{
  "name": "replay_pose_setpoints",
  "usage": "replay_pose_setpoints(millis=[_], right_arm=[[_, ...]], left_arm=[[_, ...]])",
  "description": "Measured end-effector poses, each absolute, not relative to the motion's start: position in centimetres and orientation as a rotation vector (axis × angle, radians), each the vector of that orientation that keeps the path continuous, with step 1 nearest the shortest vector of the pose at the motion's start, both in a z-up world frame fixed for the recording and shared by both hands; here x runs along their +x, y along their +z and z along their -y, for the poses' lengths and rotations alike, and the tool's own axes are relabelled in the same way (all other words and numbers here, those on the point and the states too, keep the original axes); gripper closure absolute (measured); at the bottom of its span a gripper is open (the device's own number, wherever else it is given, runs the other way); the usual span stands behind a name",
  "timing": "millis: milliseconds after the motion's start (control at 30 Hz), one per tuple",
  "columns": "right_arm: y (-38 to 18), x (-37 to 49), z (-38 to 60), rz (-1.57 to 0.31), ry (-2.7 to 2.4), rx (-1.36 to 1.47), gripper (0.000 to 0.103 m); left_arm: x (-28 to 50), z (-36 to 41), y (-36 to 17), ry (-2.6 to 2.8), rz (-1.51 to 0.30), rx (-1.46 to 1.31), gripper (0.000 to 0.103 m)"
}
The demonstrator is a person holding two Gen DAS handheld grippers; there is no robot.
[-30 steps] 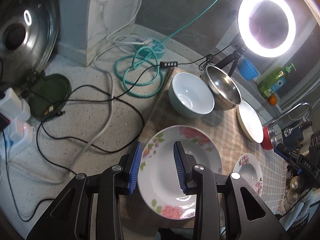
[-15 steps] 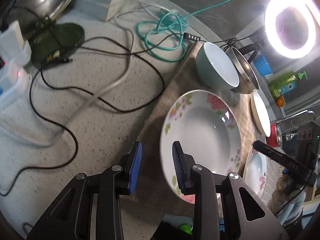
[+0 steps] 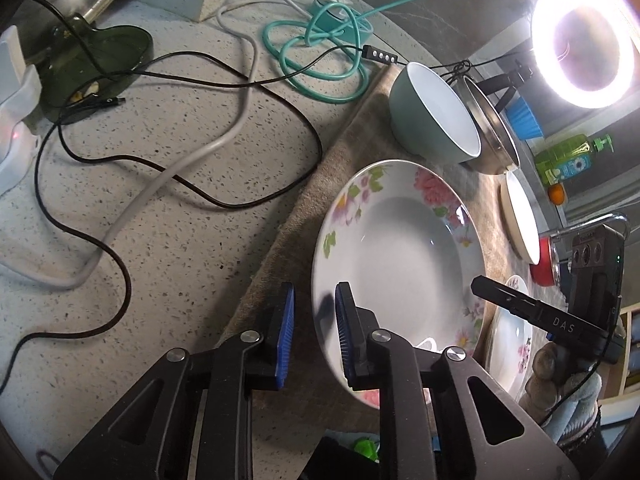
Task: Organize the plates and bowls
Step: 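Move both grippers to the pink-rose plate rim and close on it, then lift the pink-rose plate with both grippers and lower it onto the pink-flower plate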
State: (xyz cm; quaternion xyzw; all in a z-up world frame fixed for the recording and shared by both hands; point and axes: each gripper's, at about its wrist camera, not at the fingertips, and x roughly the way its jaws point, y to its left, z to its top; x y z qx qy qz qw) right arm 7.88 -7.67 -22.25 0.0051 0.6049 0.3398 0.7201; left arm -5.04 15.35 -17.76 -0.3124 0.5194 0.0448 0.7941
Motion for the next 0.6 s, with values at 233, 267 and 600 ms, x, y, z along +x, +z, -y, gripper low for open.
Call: replay_pose_setpoints(millis=[233,267,600], right_arm=[[-22.5,8.0,7.5,-1.338,0.756,0.01,0.092],[-22.4,8.0,7.5,-1.339,0.756,0.01,0.092],[-22.3,7.6,7.2,-1.323,0.742,-0.024,0.091]], left_arm=[[-4.4,-15.2,-17.7,0.075,-1.12,-0.663,0.091],[-4.3,-15.1,-17.7,0.074,-1.12,-0.657,0.092],[-3.9,-14.3,-17.2,0.072,-1.12,-0.586,0.091]])
